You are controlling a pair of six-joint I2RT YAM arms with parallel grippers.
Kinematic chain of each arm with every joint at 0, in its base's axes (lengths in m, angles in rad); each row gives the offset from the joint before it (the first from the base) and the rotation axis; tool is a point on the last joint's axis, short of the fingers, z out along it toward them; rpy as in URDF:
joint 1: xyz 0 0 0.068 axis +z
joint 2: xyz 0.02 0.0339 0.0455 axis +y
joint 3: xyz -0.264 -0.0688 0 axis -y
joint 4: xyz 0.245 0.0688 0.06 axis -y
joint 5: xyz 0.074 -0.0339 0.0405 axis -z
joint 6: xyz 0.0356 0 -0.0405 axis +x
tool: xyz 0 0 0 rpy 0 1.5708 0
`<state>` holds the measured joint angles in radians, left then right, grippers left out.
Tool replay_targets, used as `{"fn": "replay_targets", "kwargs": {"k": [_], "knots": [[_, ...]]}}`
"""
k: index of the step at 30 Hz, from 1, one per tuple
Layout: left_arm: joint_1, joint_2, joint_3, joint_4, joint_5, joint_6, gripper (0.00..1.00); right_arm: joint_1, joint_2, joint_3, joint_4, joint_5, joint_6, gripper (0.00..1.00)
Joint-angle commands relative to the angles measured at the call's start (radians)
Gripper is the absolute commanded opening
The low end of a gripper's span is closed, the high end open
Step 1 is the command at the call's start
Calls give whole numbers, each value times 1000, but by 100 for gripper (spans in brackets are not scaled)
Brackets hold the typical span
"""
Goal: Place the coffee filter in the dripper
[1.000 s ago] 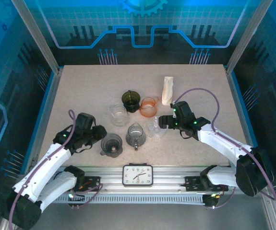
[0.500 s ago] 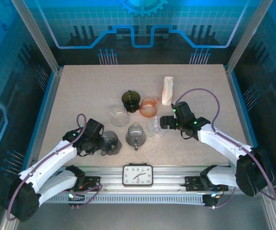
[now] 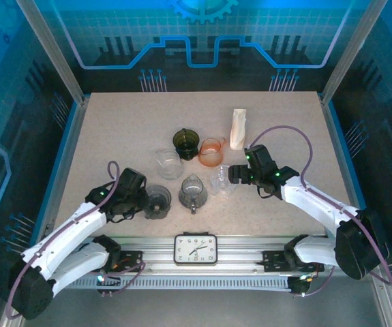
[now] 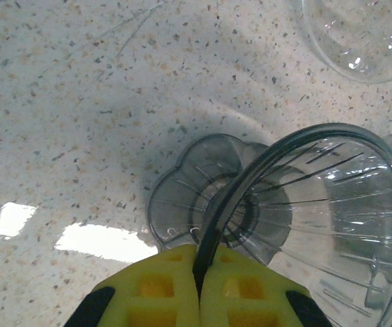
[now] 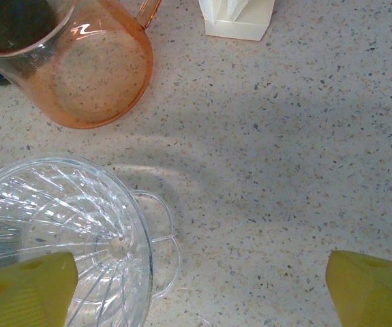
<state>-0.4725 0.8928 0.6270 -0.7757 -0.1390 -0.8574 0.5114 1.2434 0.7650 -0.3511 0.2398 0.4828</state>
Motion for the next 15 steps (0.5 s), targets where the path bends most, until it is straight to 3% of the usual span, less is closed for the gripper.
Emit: {"fn": "replay_targets", "kwargs": {"k": [1, 7, 11, 15], "knots": [[-3, -58, 114, -78, -9, 48, 0, 9, -15, 15, -23, 28, 14, 95], [-4, -61, 256, -83, 80, 89, 0, 3, -24, 4, -24, 43, 14, 95], [-21, 28, 320, -23, 192, 93, 0, -7, -28, -2, -26, 45, 15, 95], [-82, 132, 408, 26, 208, 111, 0, -10, -32, -7, -29, 44, 18, 95]]}}
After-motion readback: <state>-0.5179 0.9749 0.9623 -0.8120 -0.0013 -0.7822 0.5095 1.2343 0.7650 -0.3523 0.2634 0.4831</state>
